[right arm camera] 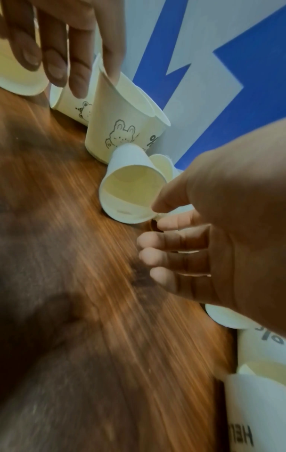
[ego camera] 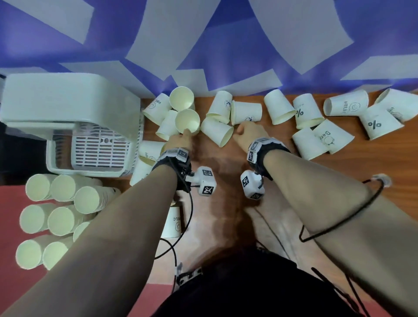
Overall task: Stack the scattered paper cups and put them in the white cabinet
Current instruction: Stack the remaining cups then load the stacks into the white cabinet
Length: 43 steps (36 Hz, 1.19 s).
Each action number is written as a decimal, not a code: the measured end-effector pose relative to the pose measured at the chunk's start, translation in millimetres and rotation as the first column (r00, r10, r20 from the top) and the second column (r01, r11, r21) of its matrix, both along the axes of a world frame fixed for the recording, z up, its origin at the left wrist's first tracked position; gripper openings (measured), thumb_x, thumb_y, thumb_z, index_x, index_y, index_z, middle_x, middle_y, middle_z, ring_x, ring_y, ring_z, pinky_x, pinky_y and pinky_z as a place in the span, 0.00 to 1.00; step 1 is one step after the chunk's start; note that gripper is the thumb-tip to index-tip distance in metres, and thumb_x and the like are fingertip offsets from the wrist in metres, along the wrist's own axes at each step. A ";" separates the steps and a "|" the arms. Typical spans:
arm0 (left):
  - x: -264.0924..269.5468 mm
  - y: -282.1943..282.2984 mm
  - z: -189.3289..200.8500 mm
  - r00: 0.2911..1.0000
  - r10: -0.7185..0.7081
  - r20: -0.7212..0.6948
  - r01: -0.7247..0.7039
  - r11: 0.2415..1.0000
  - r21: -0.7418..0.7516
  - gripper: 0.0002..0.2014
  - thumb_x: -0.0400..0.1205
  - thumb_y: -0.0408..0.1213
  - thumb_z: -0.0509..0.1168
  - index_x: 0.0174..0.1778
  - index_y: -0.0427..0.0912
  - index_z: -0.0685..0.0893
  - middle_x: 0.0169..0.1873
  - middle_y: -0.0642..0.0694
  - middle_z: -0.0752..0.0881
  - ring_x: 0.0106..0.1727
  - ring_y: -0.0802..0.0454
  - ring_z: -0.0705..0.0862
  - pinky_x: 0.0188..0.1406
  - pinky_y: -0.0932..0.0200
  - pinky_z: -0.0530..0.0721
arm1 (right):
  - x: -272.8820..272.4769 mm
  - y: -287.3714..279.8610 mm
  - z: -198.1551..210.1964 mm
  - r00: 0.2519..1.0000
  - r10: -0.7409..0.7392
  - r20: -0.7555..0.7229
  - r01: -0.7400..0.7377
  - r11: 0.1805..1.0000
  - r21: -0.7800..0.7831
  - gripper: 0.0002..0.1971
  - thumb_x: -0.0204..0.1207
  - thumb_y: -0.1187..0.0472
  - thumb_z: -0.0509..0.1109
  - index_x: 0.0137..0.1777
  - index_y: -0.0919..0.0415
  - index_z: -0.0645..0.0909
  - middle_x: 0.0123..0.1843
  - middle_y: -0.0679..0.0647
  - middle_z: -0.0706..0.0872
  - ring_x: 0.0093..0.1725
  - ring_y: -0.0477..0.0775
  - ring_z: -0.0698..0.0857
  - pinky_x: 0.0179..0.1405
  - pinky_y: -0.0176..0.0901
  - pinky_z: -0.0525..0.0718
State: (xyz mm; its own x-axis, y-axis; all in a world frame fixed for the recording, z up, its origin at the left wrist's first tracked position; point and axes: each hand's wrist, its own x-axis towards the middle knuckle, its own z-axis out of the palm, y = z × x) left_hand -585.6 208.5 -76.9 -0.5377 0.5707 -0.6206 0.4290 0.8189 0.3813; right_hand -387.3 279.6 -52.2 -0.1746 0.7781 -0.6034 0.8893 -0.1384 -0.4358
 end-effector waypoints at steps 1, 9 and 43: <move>0.9 0.6 1.7 0.999 0.032 -0.008 -0.032 0.999 0.010 0.25 0.80 0.54 0.48 0.46 0.38 0.82 0.41 0.39 0.86 0.41 0.39 0.84 0.47 0.49 0.84 | -3.0 1.8 -1.6 1.000 0.017 0.013 -0.018 1.000 0.023 0.13 0.81 0.51 0.63 0.54 0.59 0.82 0.48 0.57 0.86 0.46 0.62 0.85 0.45 0.45 0.82; 7.3 -8.2 9.0 0.989 0.148 0.019 -0.148 0.989 -0.005 0.21 0.76 0.55 0.54 0.35 0.41 0.82 0.31 0.41 0.84 0.33 0.43 0.82 0.35 0.54 0.79 | -17.1 6.0 -13.9 0.998 0.028 0.054 -0.032 0.997 0.068 0.14 0.80 0.57 0.63 0.62 0.61 0.80 0.58 0.64 0.86 0.53 0.66 0.85 0.47 0.48 0.81; 2.9 -47.9 19.3 0.956 0.258 0.141 -0.276 0.953 0.126 0.15 0.67 0.53 0.59 0.36 0.46 0.81 0.45 0.36 0.91 0.49 0.35 0.90 0.54 0.38 0.88 | 2.1 -32.4 46.5 0.993 0.079 0.084 -0.097 0.966 0.241 0.13 0.80 0.56 0.64 0.54 0.62 0.85 0.52 0.60 0.87 0.48 0.61 0.85 0.47 0.46 0.84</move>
State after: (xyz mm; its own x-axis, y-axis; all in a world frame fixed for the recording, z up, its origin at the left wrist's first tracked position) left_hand -582.7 160.6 -57.7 -0.6083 0.5038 -0.6134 0.1457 0.8305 0.5376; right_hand -385.2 247.2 -5.7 -0.2117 0.8870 -0.4104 0.9238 0.0445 -0.3802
